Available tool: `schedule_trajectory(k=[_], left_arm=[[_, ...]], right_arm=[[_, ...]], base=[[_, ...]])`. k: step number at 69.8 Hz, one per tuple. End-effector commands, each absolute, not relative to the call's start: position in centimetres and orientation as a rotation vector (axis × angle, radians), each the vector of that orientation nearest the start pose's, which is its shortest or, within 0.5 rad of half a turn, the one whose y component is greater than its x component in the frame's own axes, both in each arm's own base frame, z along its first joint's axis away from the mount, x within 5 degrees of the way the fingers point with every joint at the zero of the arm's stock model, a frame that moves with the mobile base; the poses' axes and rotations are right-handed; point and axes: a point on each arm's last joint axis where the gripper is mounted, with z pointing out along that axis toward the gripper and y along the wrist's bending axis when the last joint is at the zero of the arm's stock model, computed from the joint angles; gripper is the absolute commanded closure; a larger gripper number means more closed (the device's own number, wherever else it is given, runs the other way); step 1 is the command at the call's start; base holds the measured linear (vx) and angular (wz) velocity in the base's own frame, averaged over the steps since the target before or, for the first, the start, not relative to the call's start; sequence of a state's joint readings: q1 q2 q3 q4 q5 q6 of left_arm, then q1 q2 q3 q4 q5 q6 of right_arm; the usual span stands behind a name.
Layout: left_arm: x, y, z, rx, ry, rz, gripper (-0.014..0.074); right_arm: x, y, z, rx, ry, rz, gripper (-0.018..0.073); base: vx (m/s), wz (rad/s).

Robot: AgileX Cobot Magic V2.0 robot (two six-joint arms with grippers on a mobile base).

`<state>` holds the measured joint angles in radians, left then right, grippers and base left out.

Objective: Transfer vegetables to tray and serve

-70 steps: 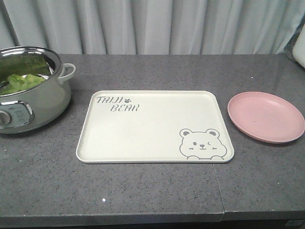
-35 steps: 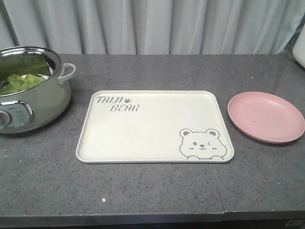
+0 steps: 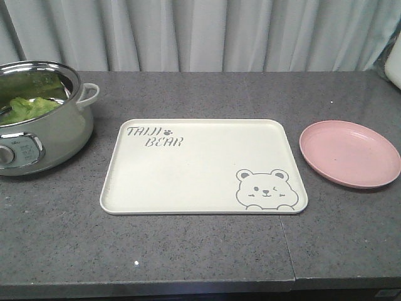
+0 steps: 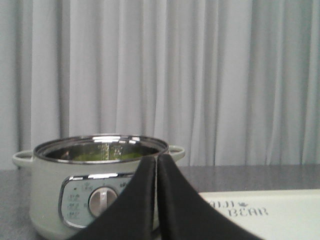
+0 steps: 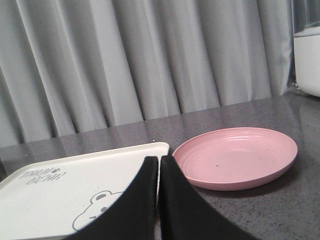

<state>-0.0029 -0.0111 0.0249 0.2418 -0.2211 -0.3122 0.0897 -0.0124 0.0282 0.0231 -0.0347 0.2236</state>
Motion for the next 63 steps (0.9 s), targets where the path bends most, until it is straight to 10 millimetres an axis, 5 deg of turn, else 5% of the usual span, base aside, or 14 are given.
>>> schedule_trajectory(k=[1,19,31,42,53,63], left_arm=[[4.8,-0.8,23.0,0.006,1.155,-0.162,0.0602],[4.6,-0.9,23.4,-0.112,1.110,-0.377,0.0601],[4.5,-0.9,23.7,-0.115,1.090,-0.398,0.0556],[4.5,-0.9,23.7,-0.115,1.082,-0.403,0.0408],[4.5,-0.9,23.7,-0.156,1.078,-0.472,0.0230],[4.5,-1.0,23.7,-0.289,1.066,-0.700,0.0181]], right_arm=[[5.5,0.4,21.0,0.152,1.392,0.314,0.0562],[5.5,0.4,21.2,0.182,1.392,0.348,0.0562],[5.0,0.5,24.2,0.151,1.399,0.330,0.0519],[5.2,0.5,27.3,0.153,1.375,0.338,0.0314],[6.1,0.4,28.3,0.167,1.314,0.348,0.0040],[6.1,0.3,29.6,0.191,1.198,0.377,-0.0029]], base=[[0.00,0.00],[0.00,0.00],[0.00,0.00],[0.00,0.00],[0.00,0.00],[0.00,0.00]])
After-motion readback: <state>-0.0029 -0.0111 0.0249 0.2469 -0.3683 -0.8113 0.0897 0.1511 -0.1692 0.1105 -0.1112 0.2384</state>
